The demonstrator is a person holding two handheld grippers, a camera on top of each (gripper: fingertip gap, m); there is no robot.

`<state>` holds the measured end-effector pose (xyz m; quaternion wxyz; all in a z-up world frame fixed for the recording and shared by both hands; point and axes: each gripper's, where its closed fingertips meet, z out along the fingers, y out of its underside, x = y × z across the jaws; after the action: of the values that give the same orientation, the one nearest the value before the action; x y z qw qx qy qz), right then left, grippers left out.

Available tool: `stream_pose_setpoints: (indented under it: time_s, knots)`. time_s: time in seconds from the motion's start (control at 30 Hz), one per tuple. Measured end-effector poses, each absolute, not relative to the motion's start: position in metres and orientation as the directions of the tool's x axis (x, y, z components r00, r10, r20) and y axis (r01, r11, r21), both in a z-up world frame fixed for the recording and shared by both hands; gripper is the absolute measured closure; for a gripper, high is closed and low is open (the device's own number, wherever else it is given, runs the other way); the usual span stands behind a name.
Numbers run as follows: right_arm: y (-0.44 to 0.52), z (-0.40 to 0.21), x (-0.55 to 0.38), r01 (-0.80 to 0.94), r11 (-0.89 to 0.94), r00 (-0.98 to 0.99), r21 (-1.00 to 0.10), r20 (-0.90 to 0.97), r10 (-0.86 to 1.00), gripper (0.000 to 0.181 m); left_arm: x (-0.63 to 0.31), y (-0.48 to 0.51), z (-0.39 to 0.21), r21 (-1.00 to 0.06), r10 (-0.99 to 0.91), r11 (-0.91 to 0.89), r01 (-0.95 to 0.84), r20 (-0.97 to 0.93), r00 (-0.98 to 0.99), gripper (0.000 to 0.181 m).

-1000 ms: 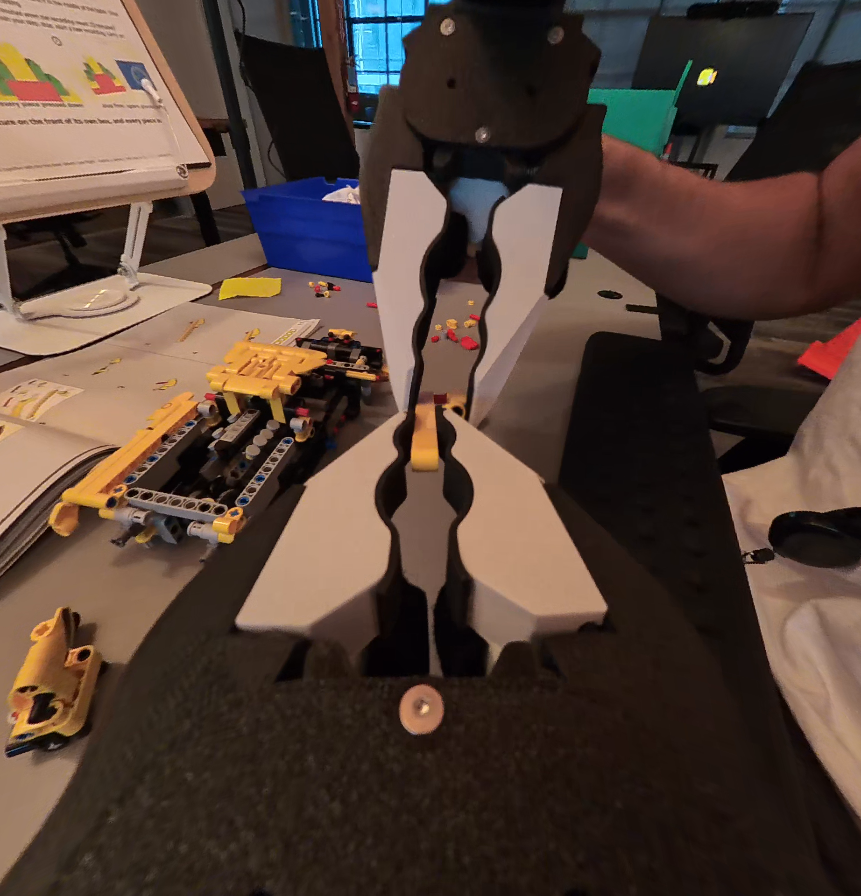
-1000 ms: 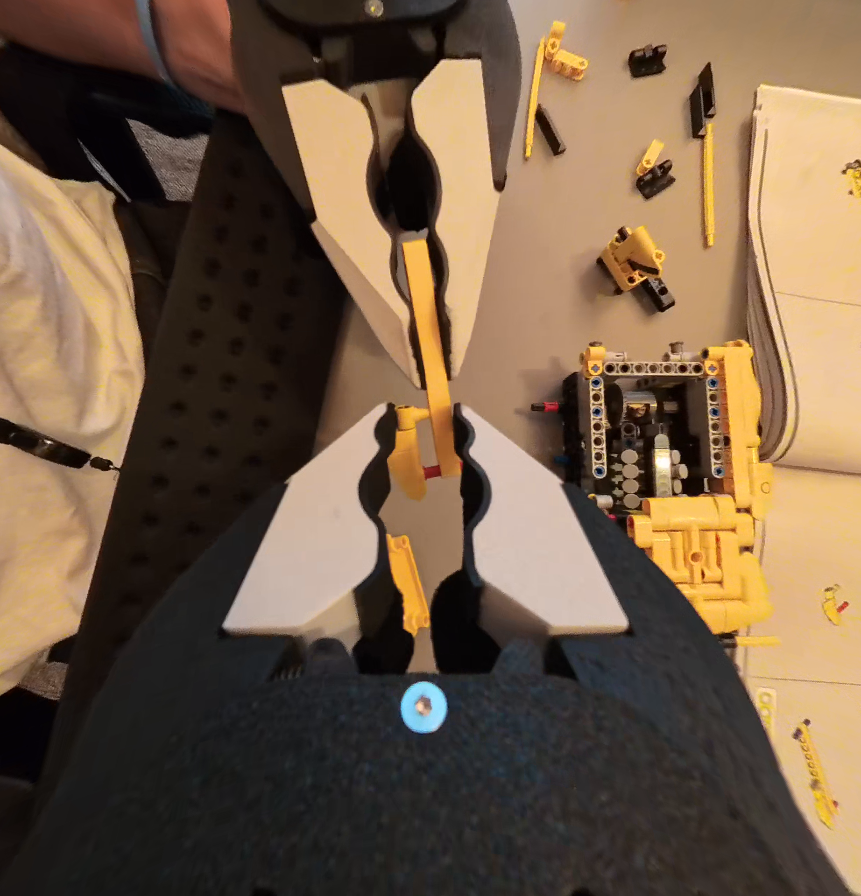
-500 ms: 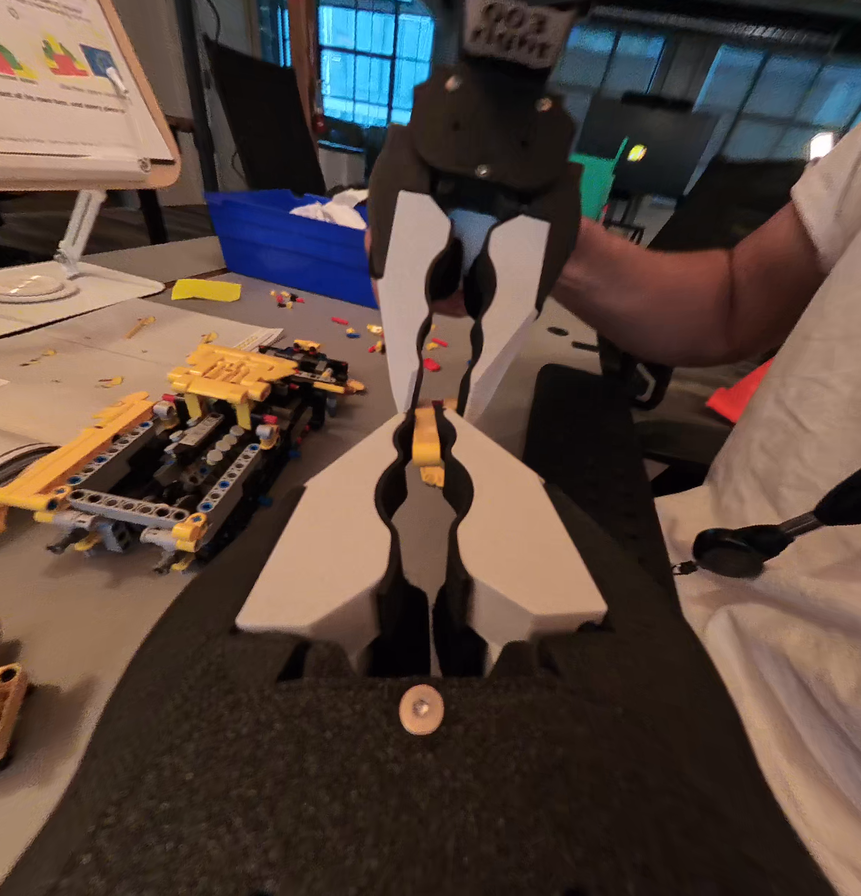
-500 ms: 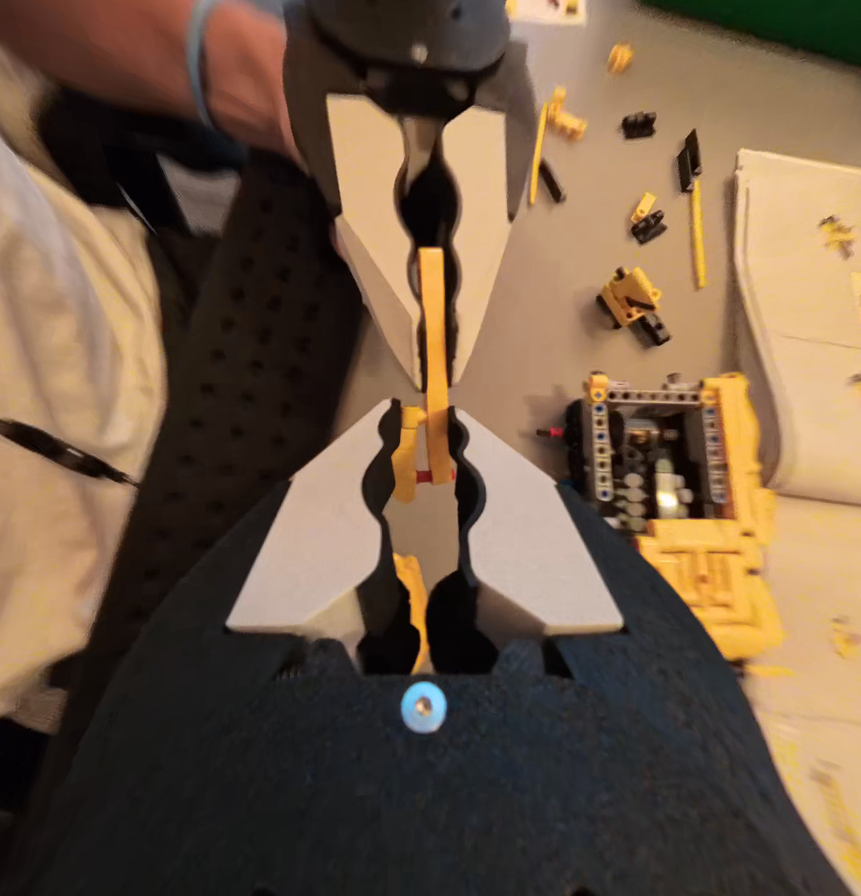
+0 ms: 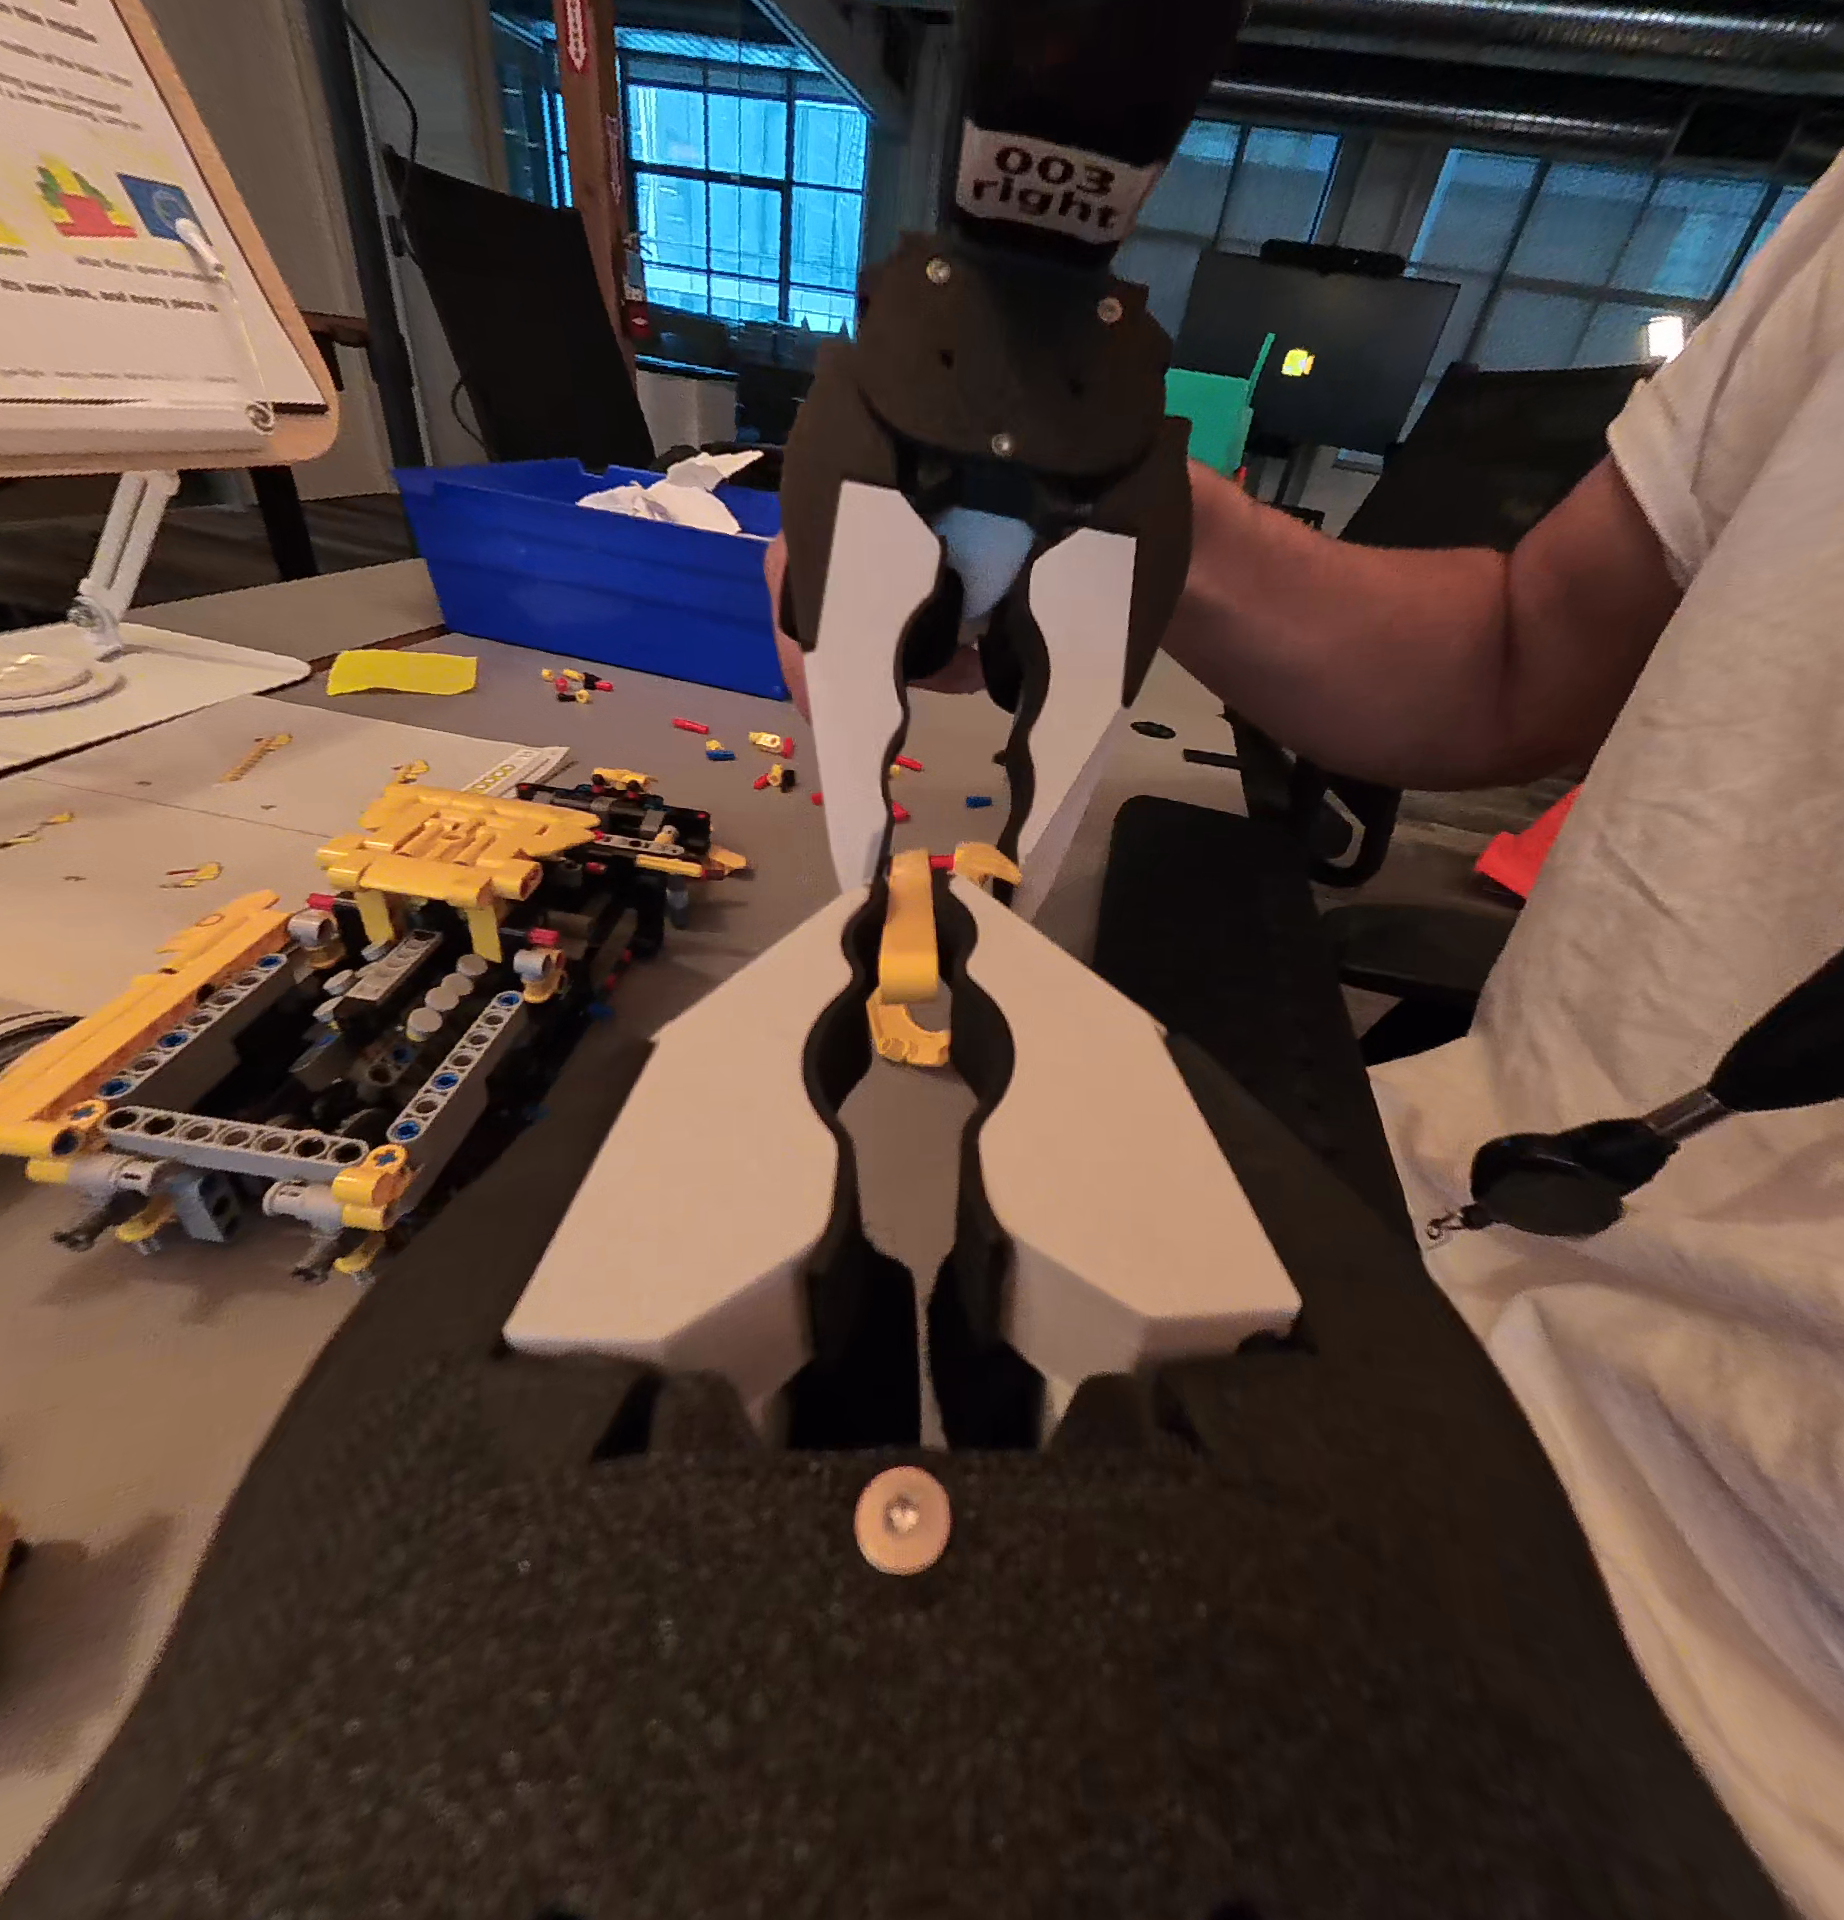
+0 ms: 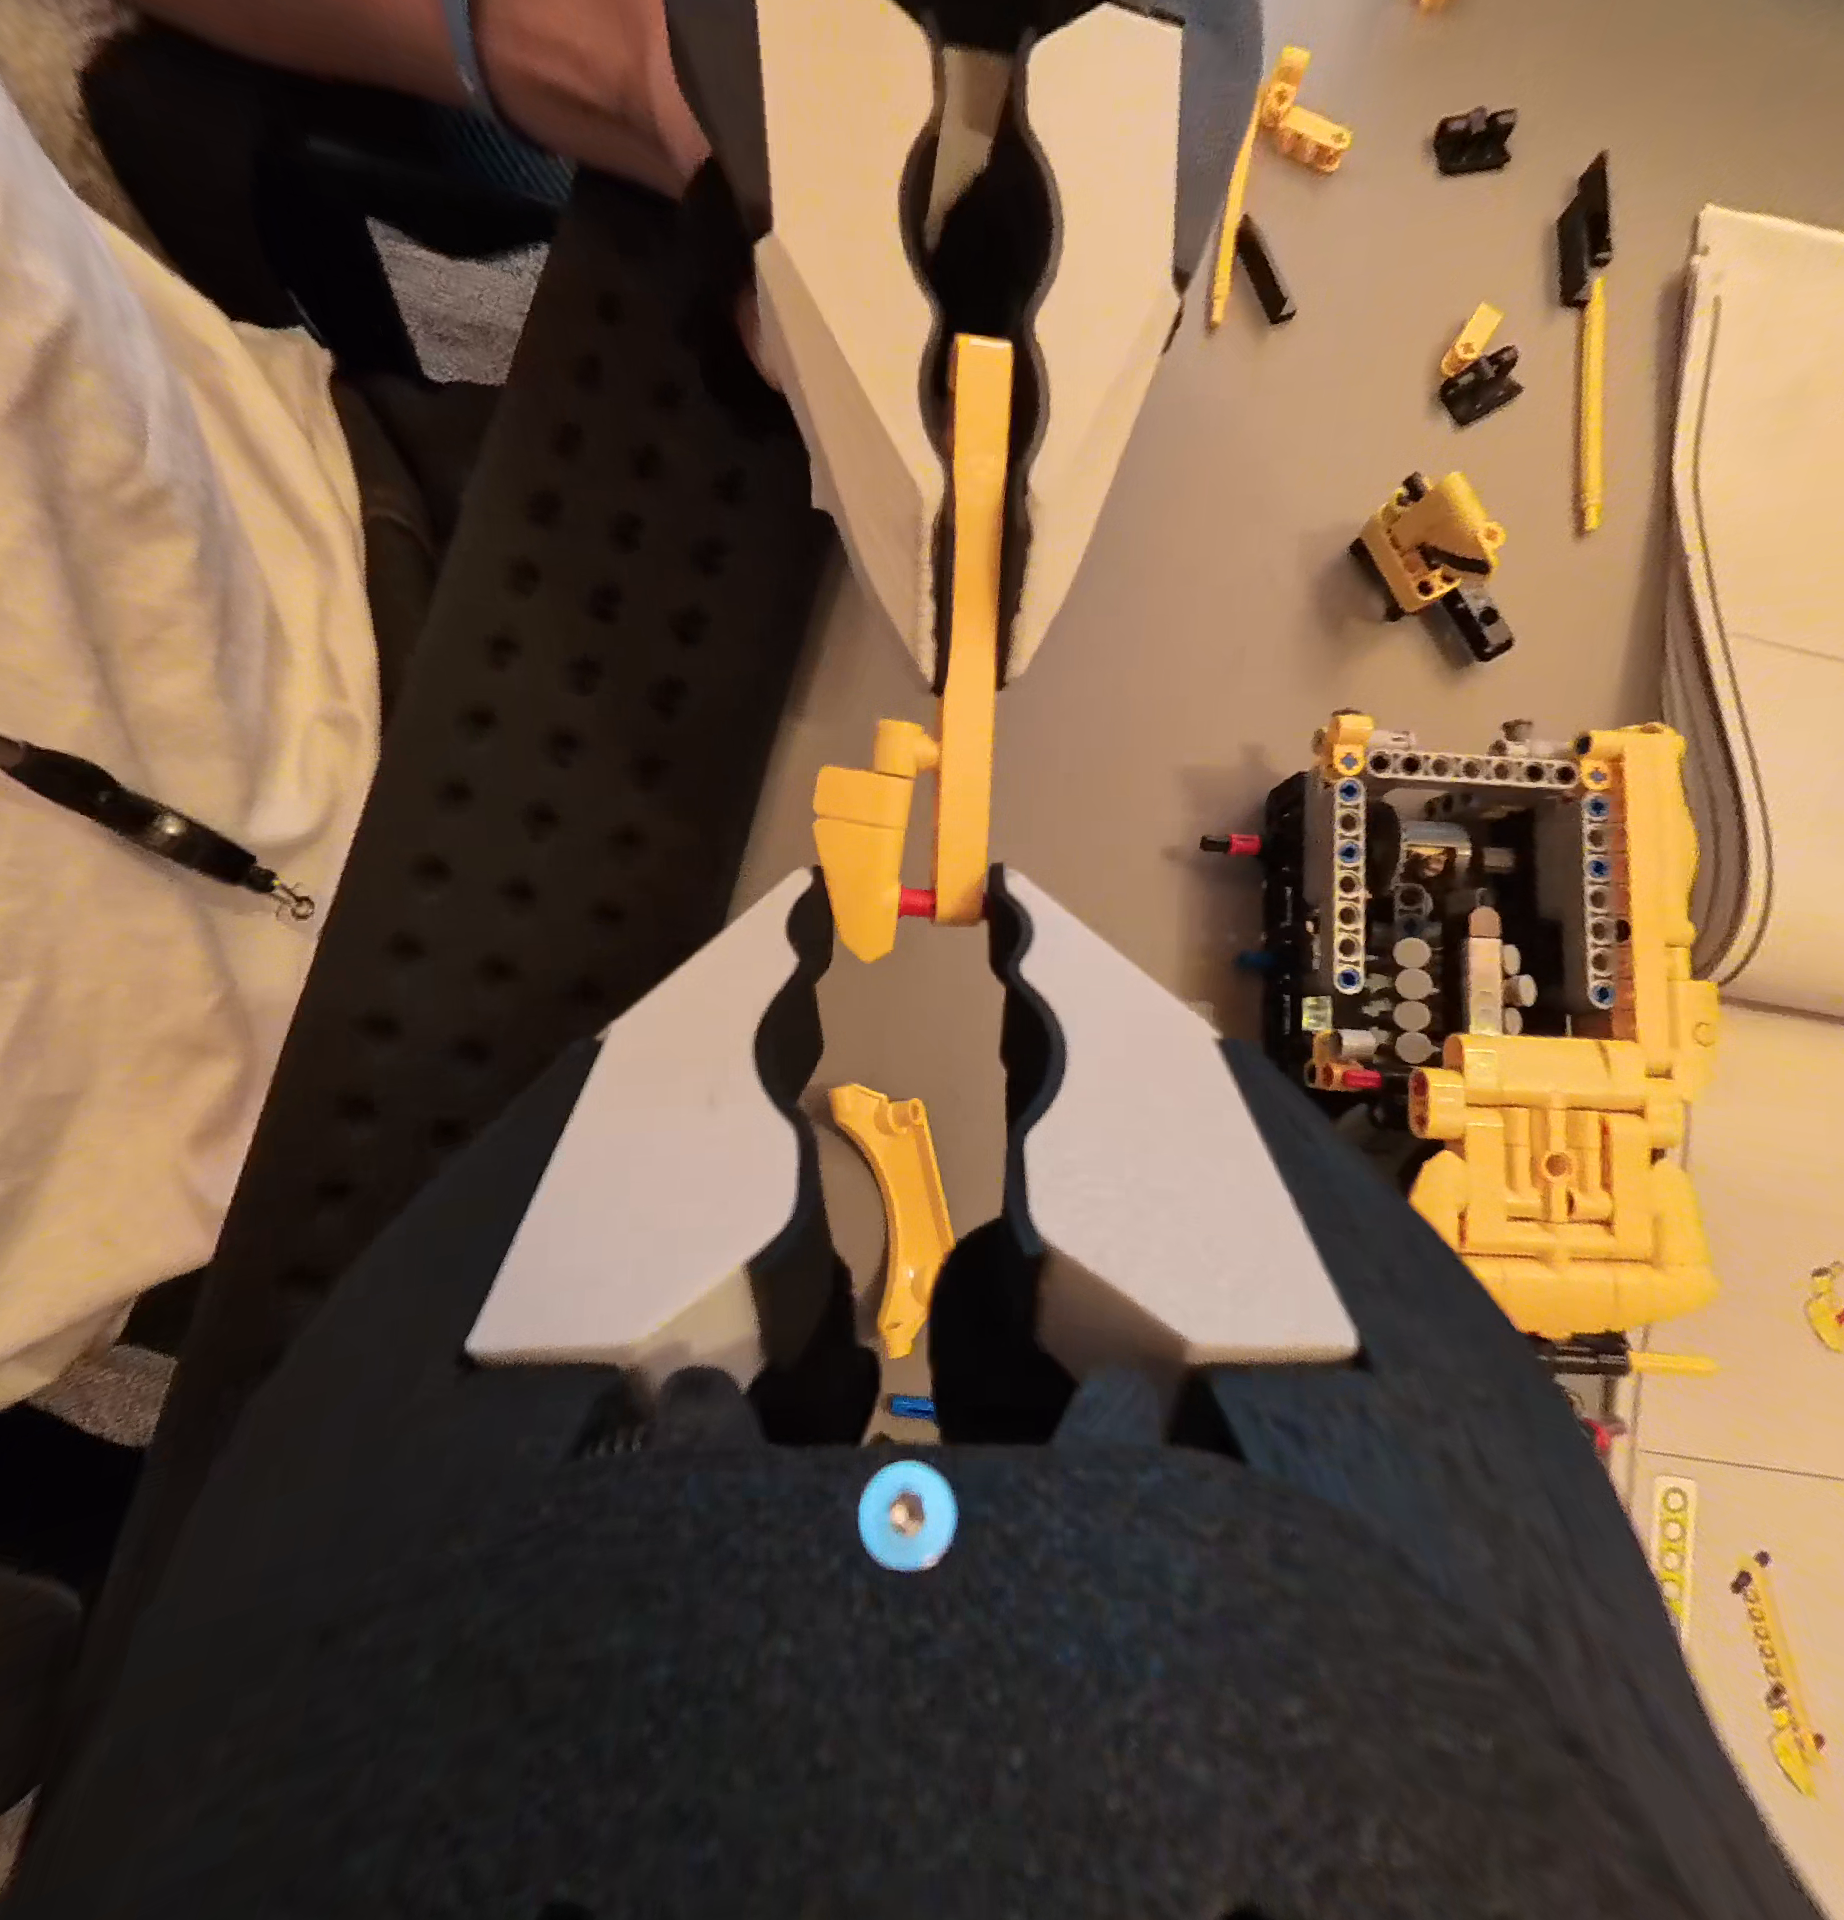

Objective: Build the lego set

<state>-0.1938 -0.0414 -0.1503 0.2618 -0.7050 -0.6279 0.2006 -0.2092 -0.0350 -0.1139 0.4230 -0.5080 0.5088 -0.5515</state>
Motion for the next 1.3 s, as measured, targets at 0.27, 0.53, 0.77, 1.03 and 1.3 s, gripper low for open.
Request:
stream_pose_setpoints:
  time_s: [0.27,0.53,0.77,1.03,1.3]
  knots:
    - [-0.05,-0.157,-0.189,0.833,-0.026,0.06,-0.553,0.044,0.997,0.154,-0.207,-0.042,-0.119,-0.988,-0.976,-0.134,-0.081,0.146,-0.163,0.173]
    - [-0.06,-0.155,-0.193,0.802,-0.006,0.012,-0.597,0.006,1.0,0.155,-0.209,-0.048,-0.116,-0.974,-0.945,-0.21,-0.087,0.225,-0.237,0.173]
    - [-0.043,-0.156,-0.191,0.795,-0.074,0.145,-0.602,0.071,0.987,0.136,-0.206,-0.043,-0.122,-0.989,-0.98,-0.106,-0.099,0.121,-0.16,0.173]
    - [-0.043,-0.157,-0.197,0.785,0.144,0.067,-0.602,0.314,0.947,0.154,-0.204,-0.041,-0.13,-0.987,-0.988,-0.07,-0.142,0.089,-0.13,0.173]
    - [-0.045,-0.158,-0.197,0.77,0.063,0.06,-0.634,0.171,0.983,0.154,-0.204,-0.041,-0.129,-0.988,-0.989,-0.062,-0.14,0.079,-0.123,0.173]
